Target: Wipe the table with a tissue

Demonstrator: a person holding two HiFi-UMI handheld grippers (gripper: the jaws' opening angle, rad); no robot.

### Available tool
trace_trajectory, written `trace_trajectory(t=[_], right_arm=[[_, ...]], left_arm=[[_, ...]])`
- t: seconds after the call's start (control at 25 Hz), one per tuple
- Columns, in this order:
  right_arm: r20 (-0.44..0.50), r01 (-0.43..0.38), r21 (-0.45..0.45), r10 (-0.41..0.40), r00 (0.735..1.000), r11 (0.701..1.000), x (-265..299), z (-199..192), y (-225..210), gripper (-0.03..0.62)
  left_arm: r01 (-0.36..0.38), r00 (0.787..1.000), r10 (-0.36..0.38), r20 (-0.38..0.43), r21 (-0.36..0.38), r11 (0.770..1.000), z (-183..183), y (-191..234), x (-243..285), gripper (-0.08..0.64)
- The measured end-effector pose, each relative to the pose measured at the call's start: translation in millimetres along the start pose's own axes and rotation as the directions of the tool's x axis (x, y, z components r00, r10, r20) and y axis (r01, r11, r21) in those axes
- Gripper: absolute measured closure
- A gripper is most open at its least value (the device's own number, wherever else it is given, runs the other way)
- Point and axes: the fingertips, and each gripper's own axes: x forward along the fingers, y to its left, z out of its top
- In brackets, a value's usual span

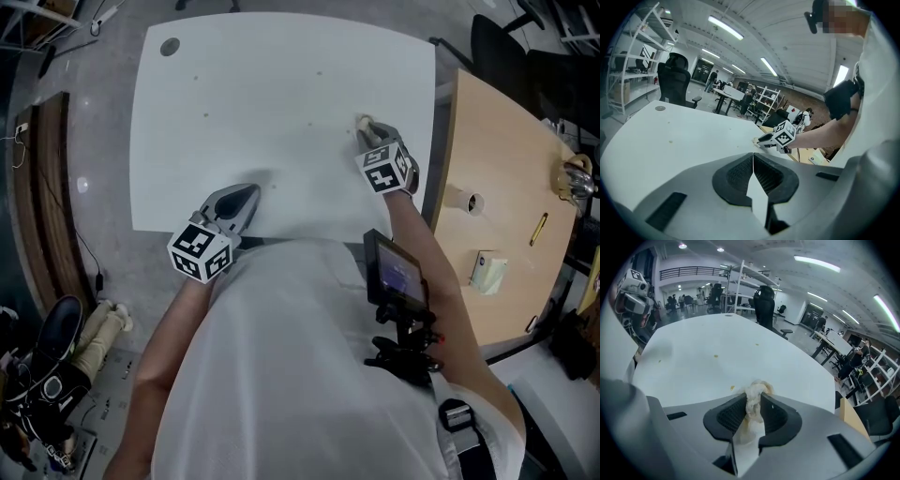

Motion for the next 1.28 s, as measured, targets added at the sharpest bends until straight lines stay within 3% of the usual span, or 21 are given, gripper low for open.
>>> trace_trajectory(t=[0.48, 0.92, 1.04, 1.16, 1.28], right_arm=[[0.037, -0.128, -0.090, 0.131, 0.991, 0.988, 1.2, 17.9, 47.9, 0.500], [0.022, -0.270, -0.195, 0.280, 0.960, 0.943, -12.1, 14.8, 96.0, 0.500], [0.007, -0.358, -0.202, 0.367, 0.930, 0.911, -20.8, 8.3, 113.2, 0.500], [-0.038, -0.483, -0.173, 0.485, 0.874, 0.858, -37.9, -4.2, 132.5, 0.500], [-0.030, -0.544, -0.143, 0.545, 0.838, 0.827, -42.7, 7.6, 147.1, 0.500]], left_arm=[[0.022, 1.000, -0.022, -0.019, 0.000, 1.000, -3.6, 3.2, 3.1, 0.552], [0.049, 0.998, -0.048, -0.030, 0.017, 0.999, -7.0, -5.4, 7.8, 0.552], [0.062, 0.998, -0.061, -0.032, 0.026, 0.998, -5.8, -7.6, 9.2, 0.552], [0.086, 0.996, -0.085, -0.038, 0.027, 0.996, -2.8, -11.3, 9.8, 0.552], [0.079, 0.996, -0.078, -0.032, 0.037, 0.996, 7.6, -0.6, 1.3, 0.552]])
